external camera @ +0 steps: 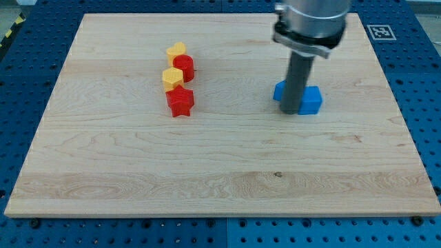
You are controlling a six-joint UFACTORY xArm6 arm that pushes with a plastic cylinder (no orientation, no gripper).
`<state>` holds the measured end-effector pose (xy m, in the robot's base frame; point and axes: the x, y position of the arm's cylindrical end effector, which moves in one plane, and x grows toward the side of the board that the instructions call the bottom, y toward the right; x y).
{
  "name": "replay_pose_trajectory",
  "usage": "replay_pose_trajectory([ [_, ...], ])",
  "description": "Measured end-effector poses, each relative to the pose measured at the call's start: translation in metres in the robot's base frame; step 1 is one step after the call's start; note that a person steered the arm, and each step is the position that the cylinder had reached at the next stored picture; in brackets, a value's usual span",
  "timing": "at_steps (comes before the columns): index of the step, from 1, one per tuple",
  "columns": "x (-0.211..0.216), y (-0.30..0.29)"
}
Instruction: Push the blue cube closer to the green star
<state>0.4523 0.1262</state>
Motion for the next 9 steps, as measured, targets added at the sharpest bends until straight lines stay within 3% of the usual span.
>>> replay_pose_trajectory([
  [4, -0.021, 0.092],
  [9, -0.038, 0.131],
])
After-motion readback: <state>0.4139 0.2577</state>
